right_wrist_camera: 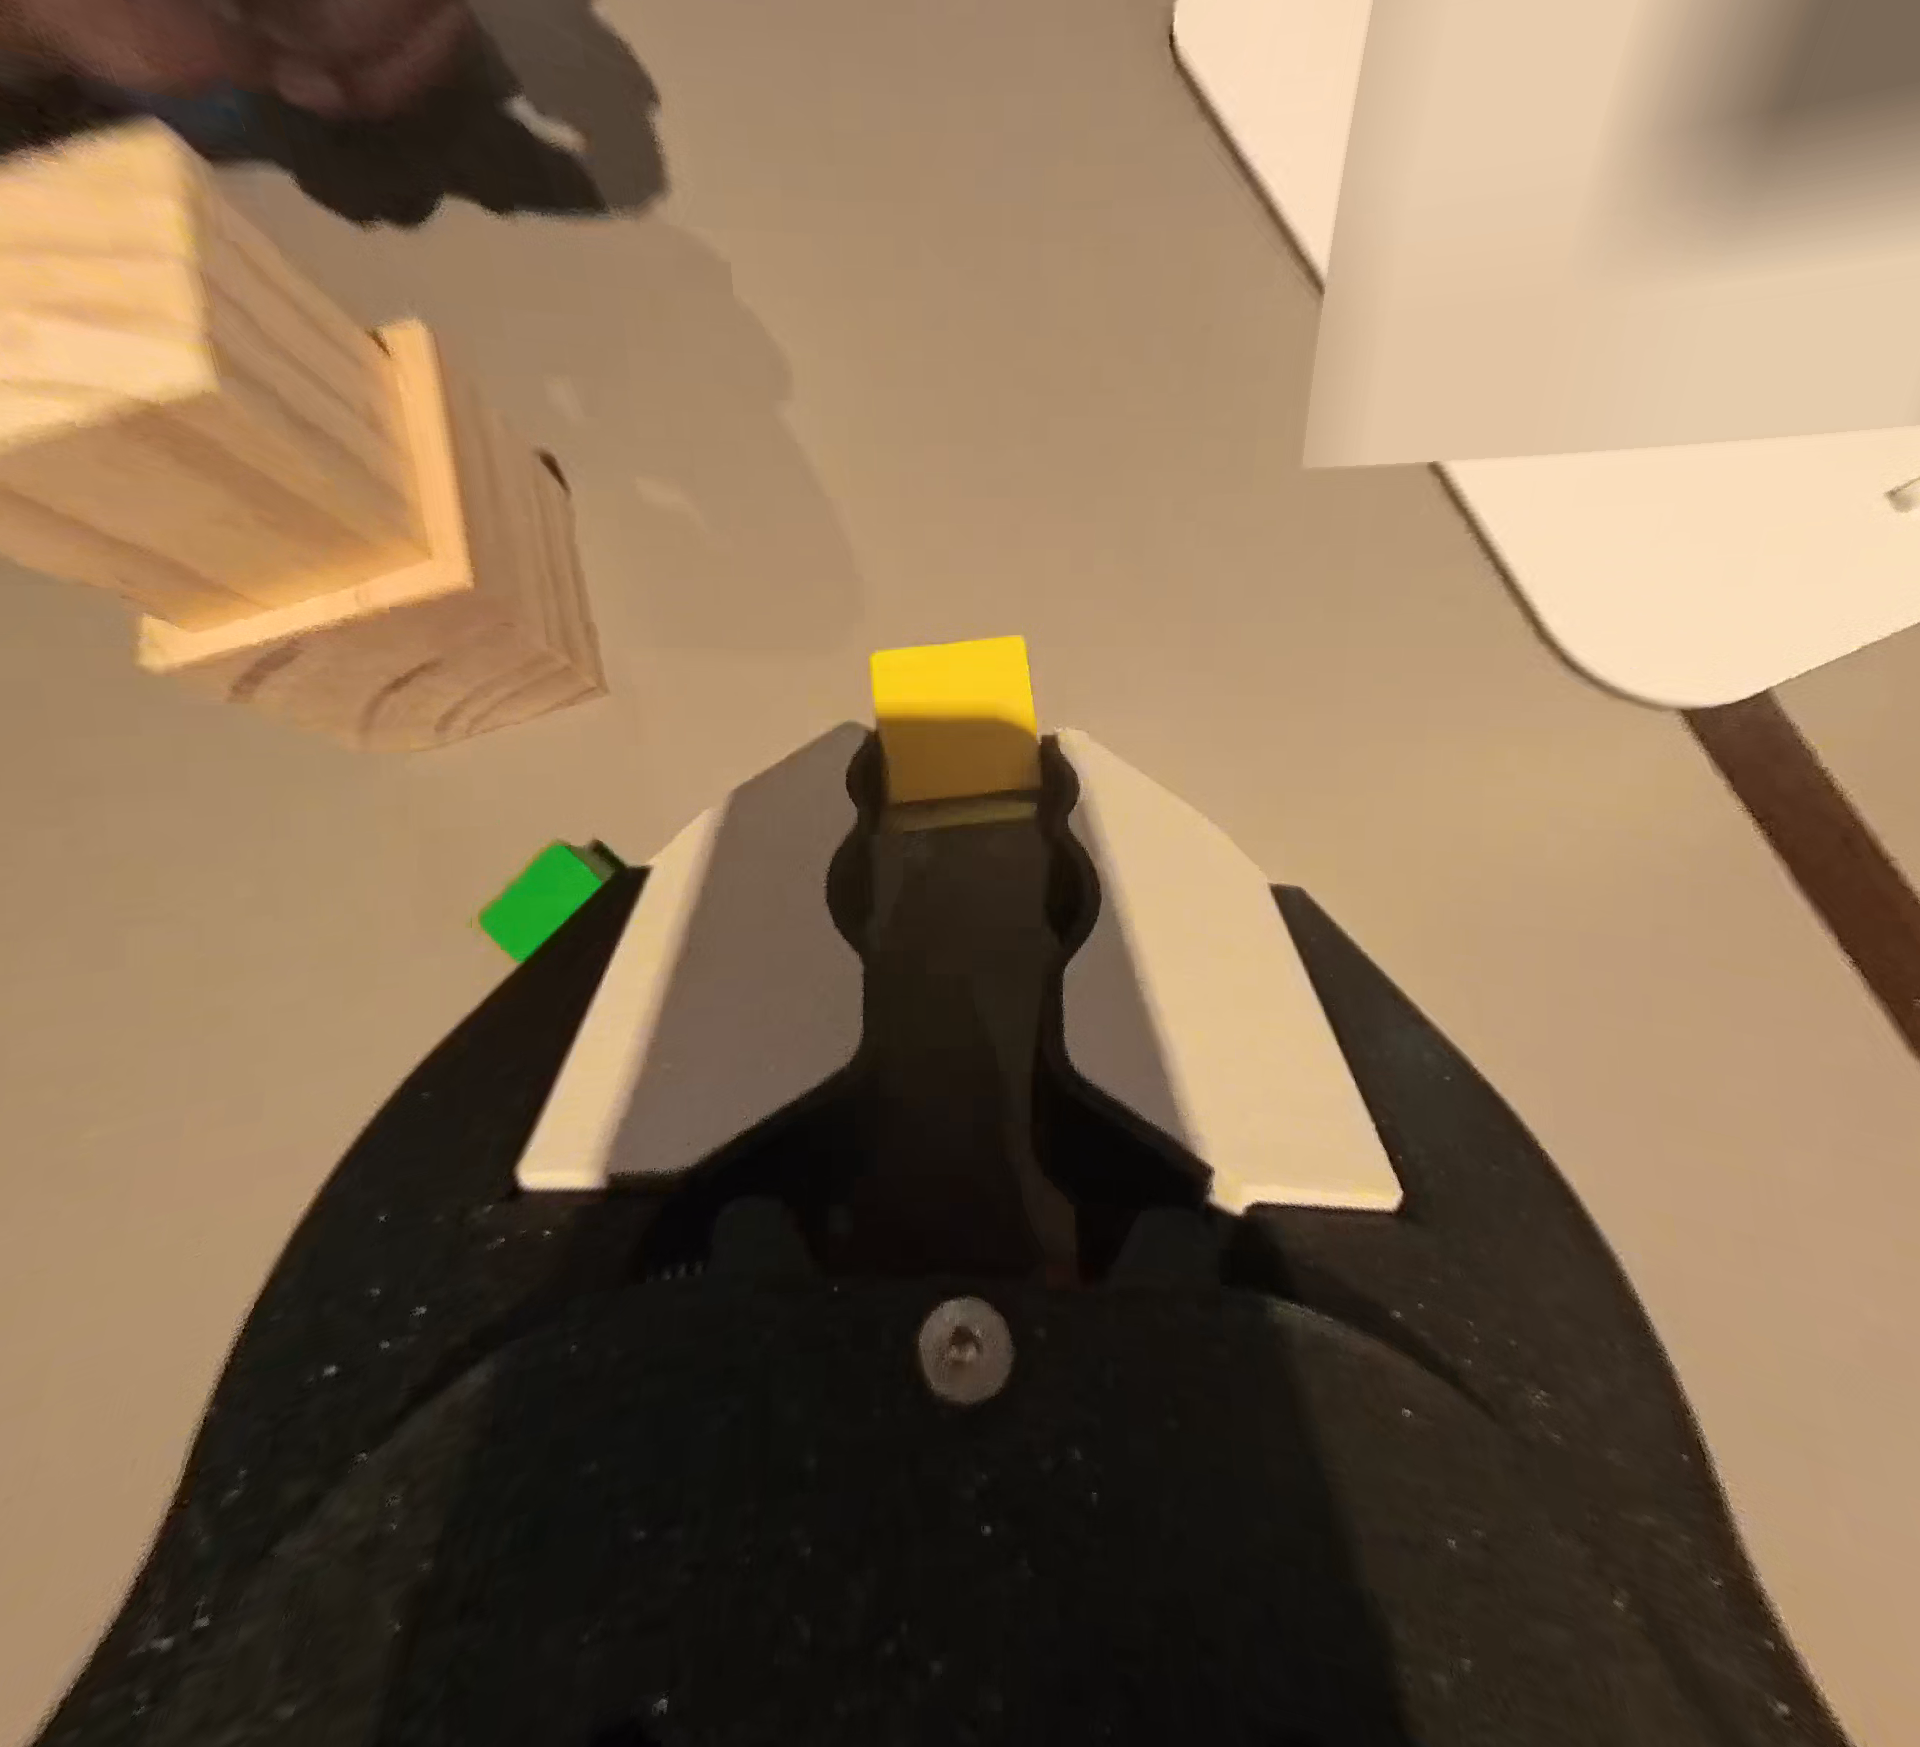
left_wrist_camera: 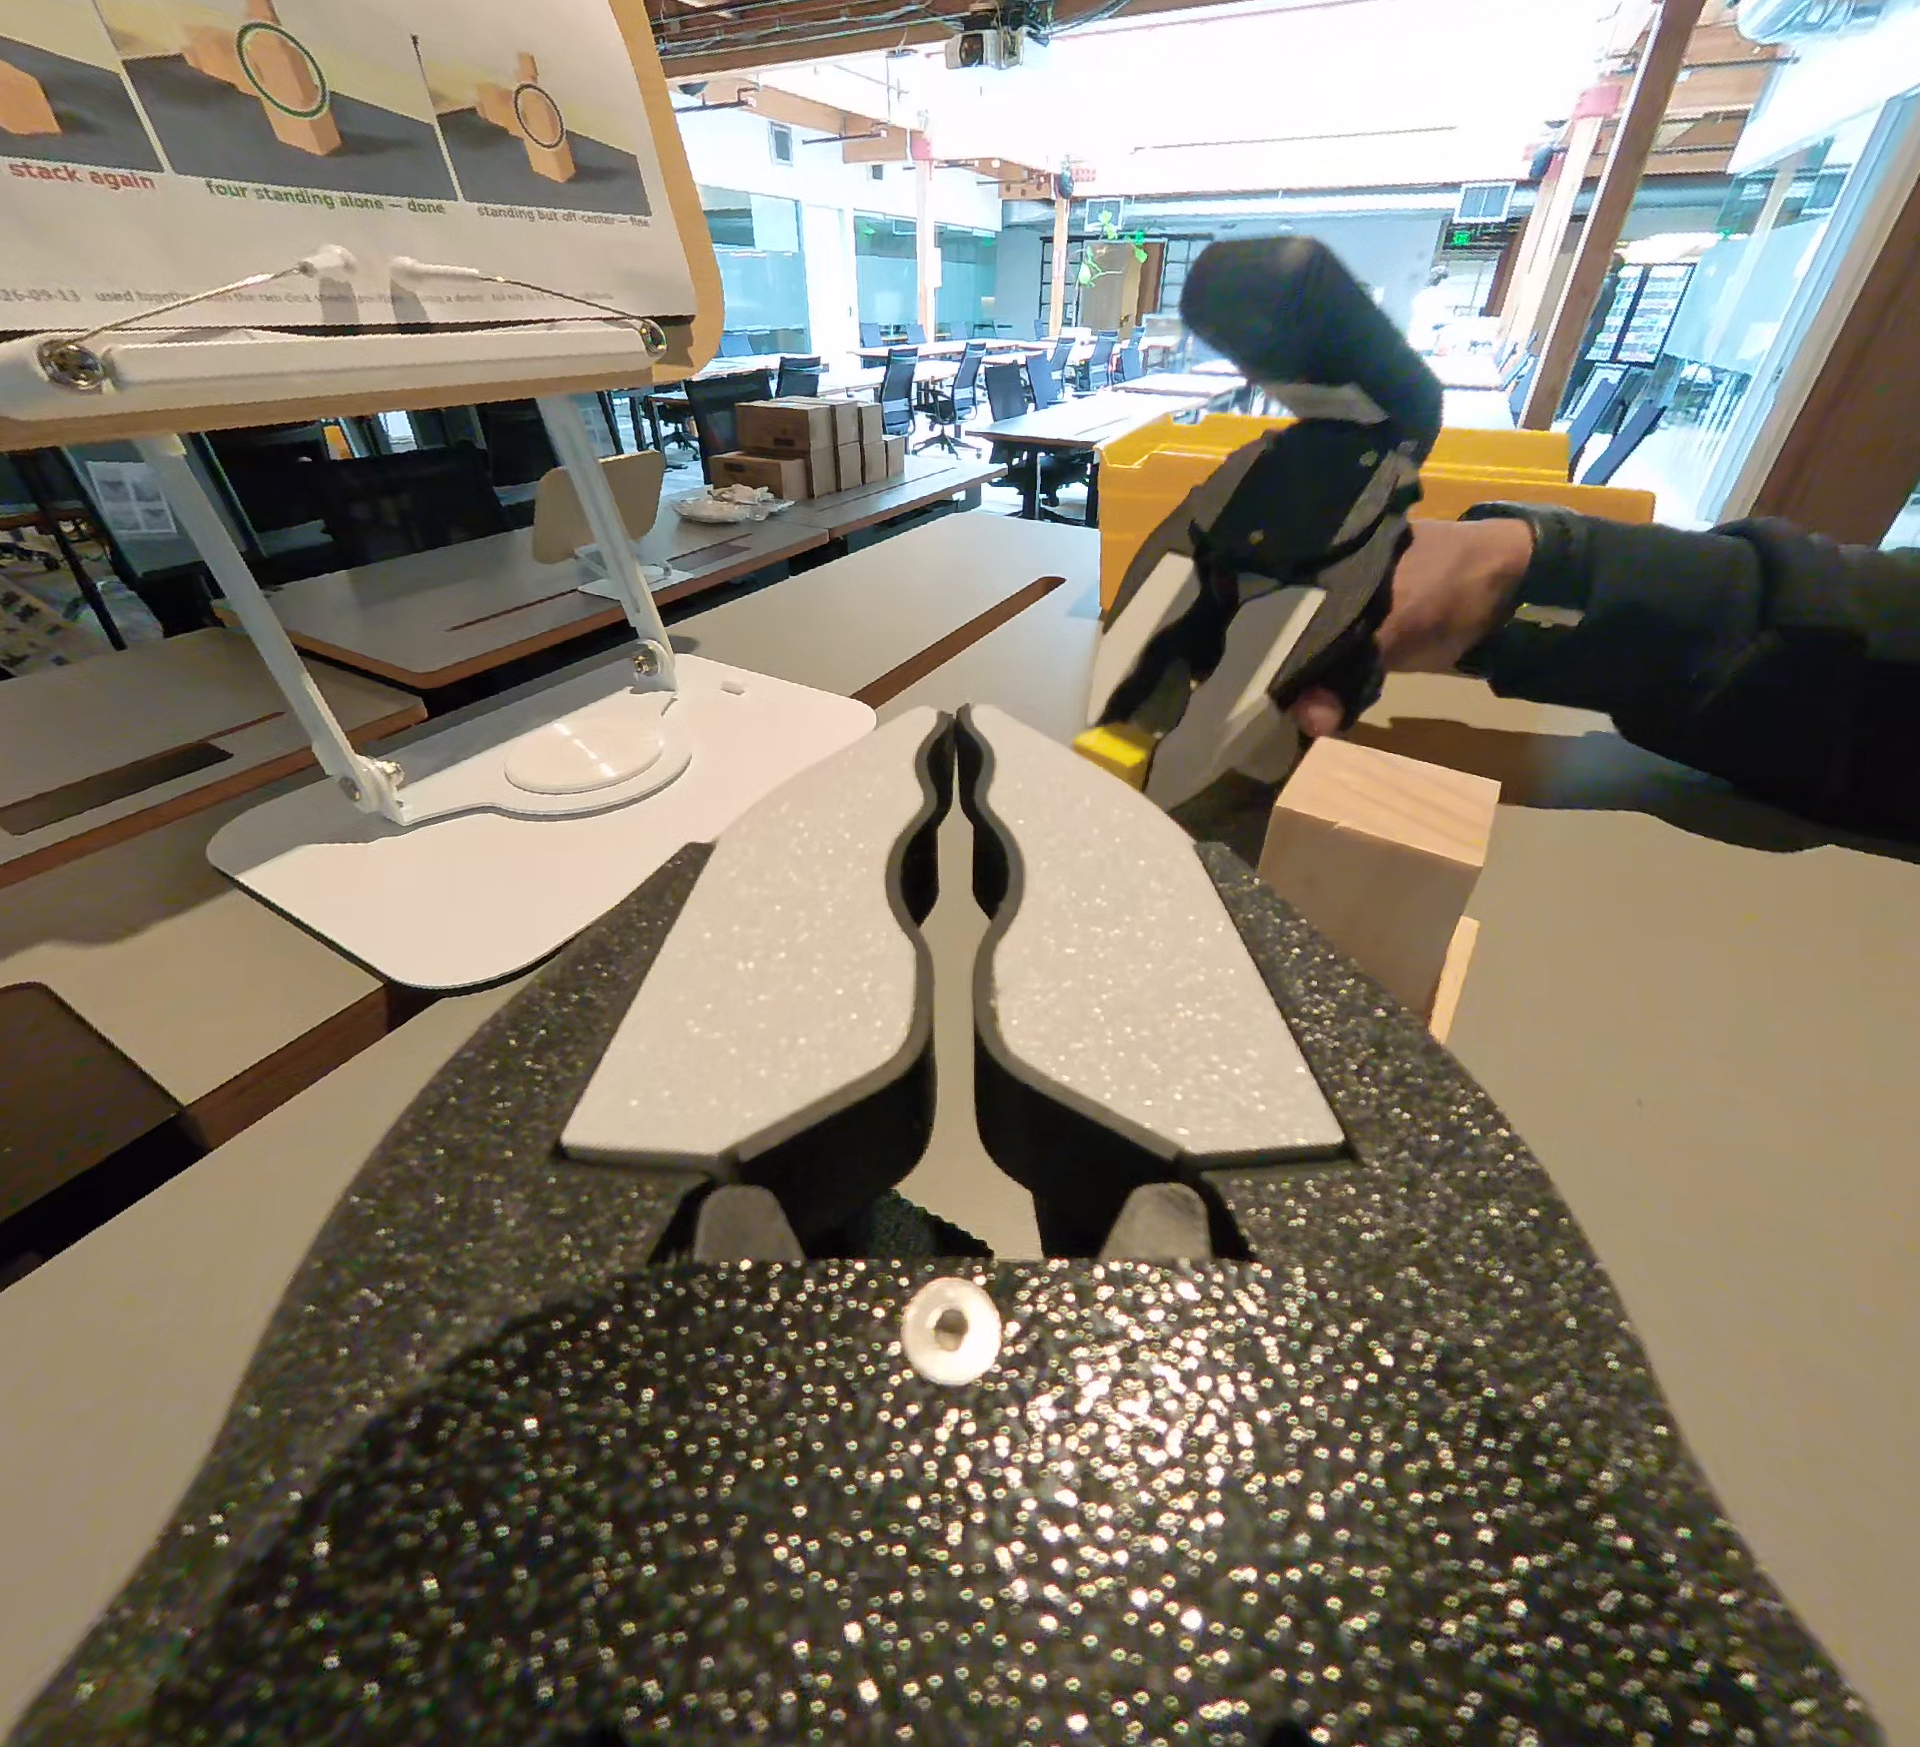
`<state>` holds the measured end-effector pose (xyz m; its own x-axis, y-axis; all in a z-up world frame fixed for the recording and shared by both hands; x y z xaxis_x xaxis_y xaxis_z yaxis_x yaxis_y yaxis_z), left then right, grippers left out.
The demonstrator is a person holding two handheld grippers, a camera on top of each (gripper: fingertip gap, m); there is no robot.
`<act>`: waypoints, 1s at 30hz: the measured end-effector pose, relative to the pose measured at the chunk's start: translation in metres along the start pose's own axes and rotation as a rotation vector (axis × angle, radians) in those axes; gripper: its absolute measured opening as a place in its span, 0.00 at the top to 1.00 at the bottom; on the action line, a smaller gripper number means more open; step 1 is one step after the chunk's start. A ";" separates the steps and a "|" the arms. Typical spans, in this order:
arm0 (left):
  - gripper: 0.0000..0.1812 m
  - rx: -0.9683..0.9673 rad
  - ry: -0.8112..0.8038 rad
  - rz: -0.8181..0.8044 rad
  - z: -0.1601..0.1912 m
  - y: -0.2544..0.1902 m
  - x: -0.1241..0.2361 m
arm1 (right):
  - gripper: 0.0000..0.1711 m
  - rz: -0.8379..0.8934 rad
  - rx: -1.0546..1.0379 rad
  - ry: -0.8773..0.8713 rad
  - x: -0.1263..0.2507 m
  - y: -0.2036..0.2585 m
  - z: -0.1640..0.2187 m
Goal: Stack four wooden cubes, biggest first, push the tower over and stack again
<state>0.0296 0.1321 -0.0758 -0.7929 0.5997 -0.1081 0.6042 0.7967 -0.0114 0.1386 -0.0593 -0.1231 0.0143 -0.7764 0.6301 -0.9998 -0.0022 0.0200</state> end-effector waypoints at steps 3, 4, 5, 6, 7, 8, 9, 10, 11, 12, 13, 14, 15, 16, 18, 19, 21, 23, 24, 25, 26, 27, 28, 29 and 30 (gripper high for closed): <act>1.00 0.000 0.001 0.000 0.000 0.000 0.000 | 0.83 -0.040 -0.015 -0.111 0.017 0.010 -0.027; 1.00 -0.002 0.001 -0.001 0.000 0.000 0.000 | 0.83 -0.061 -0.015 -0.145 0.024 0.018 -0.039; 1.00 -0.003 0.003 0.000 0.000 0.000 -0.001 | 0.83 -0.088 -0.010 -0.177 0.031 0.028 -0.051; 1.00 -0.003 0.005 0.000 0.000 0.000 -0.001 | 0.83 -0.116 0.002 -0.198 0.037 0.039 -0.063; 1.00 -0.003 0.006 0.001 0.000 0.000 -0.001 | 0.83 -0.134 0.020 -0.206 0.042 0.050 -0.073; 1.00 -0.004 0.006 0.000 0.000 0.000 -0.001 | 0.83 -0.144 0.044 -0.202 0.045 0.061 -0.081; 1.00 -0.004 0.006 0.000 0.000 0.000 -0.001 | 0.83 -0.153 0.071 -0.189 0.047 0.072 -0.087; 1.00 -0.004 0.006 0.000 0.000 0.000 -0.001 | 0.83 -0.161 0.093 -0.164 0.046 0.081 -0.089; 1.00 -0.005 0.007 0.000 0.000 0.000 -0.001 | 0.83 -0.168 0.112 -0.135 0.044 0.088 -0.090; 1.00 -0.005 0.008 0.000 0.001 0.000 -0.001 | 0.83 -0.173 0.127 -0.111 0.041 0.093 -0.090; 1.00 -0.006 0.008 0.000 0.001 0.000 -0.001 | 0.83 -0.179 0.136 -0.090 0.037 0.096 -0.089; 1.00 -0.007 0.008 0.000 0.001 0.000 -0.001 | 0.83 -0.184 0.140 -0.073 0.034 0.098 -0.088; 1.00 -0.007 0.008 0.000 0.000 0.000 -0.001 | 0.83 -0.185 0.140 -0.061 0.030 0.099 -0.086; 1.00 -0.007 0.008 0.000 0.000 0.000 -0.001 | 0.83 -0.188 0.138 -0.053 0.028 0.099 -0.085; 1.00 -0.008 0.006 0.000 0.000 0.000 -0.001 | 0.83 -0.175 0.134 -0.038 0.024 0.097 -0.083; 1.00 -0.008 0.007 0.000 0.000 0.000 -0.001 | 0.83 -0.170 0.134 -0.037 0.023 0.096 -0.082; 1.00 -0.010 0.007 0.000 0.000 -0.001 -0.001 | 0.83 -0.168 0.136 -0.033 0.021 0.097 -0.082; 1.00 -0.011 0.006 0.000 0.000 -0.001 -0.001 | 0.83 -0.168 0.144 -0.027 0.021 0.099 -0.083; 1.00 -0.011 0.006 0.000 0.000 -0.001 -0.001 | 0.83 -0.172 0.149 -0.026 0.020 0.100 -0.083; 1.00 -0.011 0.005 0.000 0.000 -0.001 -0.001 | 0.83 -0.171 0.151 -0.022 0.020 0.101 -0.082; 1.00 -0.011 0.005 0.000 0.000 -0.001 -0.001 | 0.83 -0.166 0.153 -0.018 0.019 0.101 -0.082; 1.00 -0.012 0.006 0.000 0.000 -0.001 -0.001 | 0.83 -0.162 0.157 -0.012 0.019 0.100 -0.081; 1.00 -0.012 0.006 0.000 0.000 -0.001 -0.001 | 0.83 -0.159 0.159 -0.008 0.018 0.100 -0.081; 1.00 -0.011 0.006 0.000 0.000 -0.001 -0.001 | 0.83 -0.156 0.160 -0.008 0.017 0.100 -0.081; 1.00 -0.011 0.006 0.000 0.000 -0.001 -0.001 | 0.83 -0.152 0.158 -0.009 0.017 0.099 -0.081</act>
<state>0.0300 0.1308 -0.0760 -0.7936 0.5998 -0.1024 0.6030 0.7977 -0.0005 0.0407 -0.0221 -0.0478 0.1653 -0.7652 0.6222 -0.9761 -0.2174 -0.0080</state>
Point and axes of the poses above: each gripper's, where its closed fingertips meet, x back along the fingers, z out of its underside, y = z × x across the jaws, the point moved 6 cm from there along x, back along the fingers, and after that the axes turned 4 degrees about -y, right-handed, at the moved point
